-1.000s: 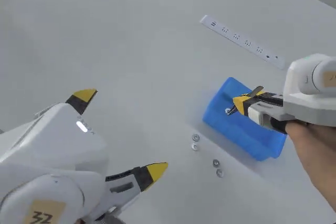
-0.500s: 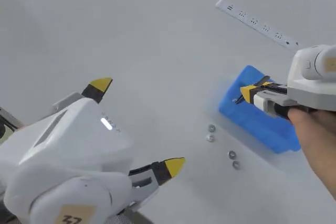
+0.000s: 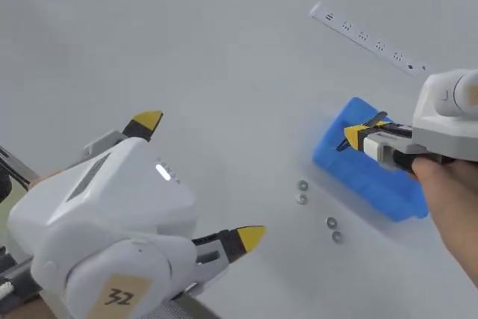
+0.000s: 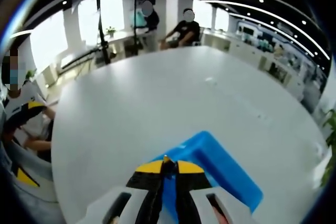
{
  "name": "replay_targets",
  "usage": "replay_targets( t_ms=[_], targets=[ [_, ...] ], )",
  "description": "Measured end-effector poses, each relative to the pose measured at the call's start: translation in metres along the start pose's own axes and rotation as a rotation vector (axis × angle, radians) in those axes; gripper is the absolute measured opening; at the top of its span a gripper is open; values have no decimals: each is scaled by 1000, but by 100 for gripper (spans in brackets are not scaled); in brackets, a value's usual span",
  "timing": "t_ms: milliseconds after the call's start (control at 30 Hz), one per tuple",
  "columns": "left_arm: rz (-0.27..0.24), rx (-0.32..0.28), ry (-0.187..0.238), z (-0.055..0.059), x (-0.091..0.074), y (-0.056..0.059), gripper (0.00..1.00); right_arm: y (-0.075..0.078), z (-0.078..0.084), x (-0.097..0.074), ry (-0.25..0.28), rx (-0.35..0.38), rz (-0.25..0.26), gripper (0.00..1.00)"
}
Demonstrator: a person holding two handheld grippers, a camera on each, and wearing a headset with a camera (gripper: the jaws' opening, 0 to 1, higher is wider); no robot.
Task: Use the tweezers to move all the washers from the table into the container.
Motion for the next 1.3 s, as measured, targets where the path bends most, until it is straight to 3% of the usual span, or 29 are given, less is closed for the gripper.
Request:
replay_targets(
  t_ms=[200,333,467,667,967,1300],
  targets=[
    [-4,8,-2,1,0,-1,99,-13,-11,-20,49,-24,17,3],
    [-9,9,-2,1,0,-2,99,-26,-17,-32,88,4,-14,3],
    [-12,16,-2,1,0,-2,99,-41,-13,-36,85,3,-40,3],
    [-8,20,-4,2,1,-1,99,-60,4,-34,53,19,-76,3],
    [-8,34,-12,3,1,-1,99,-66,22,-9,7,26,-115,4],
    [-6,47,-25,5,2,1,99,-63,31,3,-29,44,-127,4]
  ],
)
Point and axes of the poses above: the centre of the closed fingertips' face, and the gripper's own axes: x roughly forward along the fingers, y roughly to its right, z roughly out of its underside, the point moved 6 cm from there along -x, roughly backward along the fingers, and after that the axes turned 10 degrees about -z, right-handed, at the moved point
